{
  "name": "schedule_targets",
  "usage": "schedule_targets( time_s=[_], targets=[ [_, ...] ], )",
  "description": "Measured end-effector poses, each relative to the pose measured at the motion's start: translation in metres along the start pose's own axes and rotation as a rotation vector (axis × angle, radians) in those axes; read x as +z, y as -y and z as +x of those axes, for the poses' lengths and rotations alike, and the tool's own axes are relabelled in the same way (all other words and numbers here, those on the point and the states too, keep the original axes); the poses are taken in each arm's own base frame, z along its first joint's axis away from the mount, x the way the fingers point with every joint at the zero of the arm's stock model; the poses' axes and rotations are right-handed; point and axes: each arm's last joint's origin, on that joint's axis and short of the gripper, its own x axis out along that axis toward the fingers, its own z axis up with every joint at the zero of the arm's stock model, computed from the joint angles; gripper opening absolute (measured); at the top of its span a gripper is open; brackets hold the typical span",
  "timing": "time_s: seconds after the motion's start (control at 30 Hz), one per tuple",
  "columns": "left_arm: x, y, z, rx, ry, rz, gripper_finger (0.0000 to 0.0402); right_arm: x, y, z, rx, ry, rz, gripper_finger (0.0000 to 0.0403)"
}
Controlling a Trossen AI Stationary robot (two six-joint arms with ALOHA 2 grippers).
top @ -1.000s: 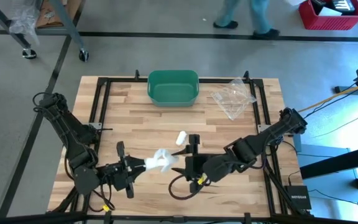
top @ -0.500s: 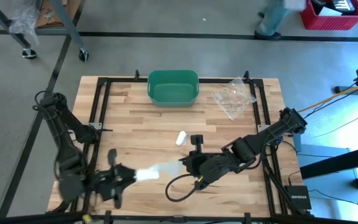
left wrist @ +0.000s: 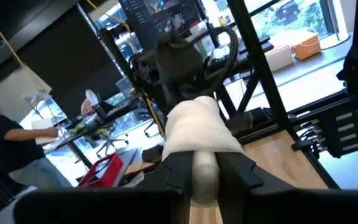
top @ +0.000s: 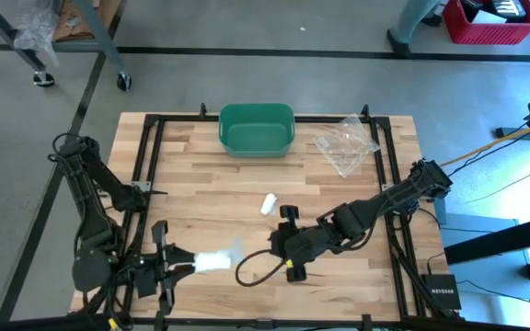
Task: Roll bandage
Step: Roll the bottom white bandage
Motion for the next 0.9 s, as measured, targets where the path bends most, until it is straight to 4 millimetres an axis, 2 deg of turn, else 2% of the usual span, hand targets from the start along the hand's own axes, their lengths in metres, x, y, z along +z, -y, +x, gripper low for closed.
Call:
schedule_targets(
  time_s=[0.17, 0.3, 0.43, 0.53, 0.7, 0.9],
  targets=[
    [-0.001, 0.000, 0.001, 0.001, -0.006, -0.002, 0.0040, 0.009, 0.005, -0.022, 0.033, -0.033, 0.000, 0.0222],
    [-0.002, 0.001, 0.001, -0.002, -0.009, -0.008, 0.0040, 0.004, -0.002, -0.023, -0.071, -0.011, -0.090, 0.0251],
    [-0.002, 0.002, 0.001, -0.019, -0.003, -0.003, 0.0040, -0.003, -0.008, -0.015, -0.160, 0.042, -0.163, 0.0257],
    [-0.004, 0.002, 0.002, -0.027, -0.011, 0.010, 0.0040, -0.001, -0.010, -0.004, -0.175, 0.134, -0.222, 0.0256],
    [-0.009, 0.002, 0.006, -0.024, -0.033, 0.017, 0.0040, 0.023, -0.015, -0.012, -0.179, 0.370, -0.328, 0.0253],
    [-0.009, 0.002, 0.009, -0.058, -0.019, -0.002, 0.0040, 0.042, -0.016, -0.023, -0.099, 0.539, -0.334, 0.0253]
  ],
)
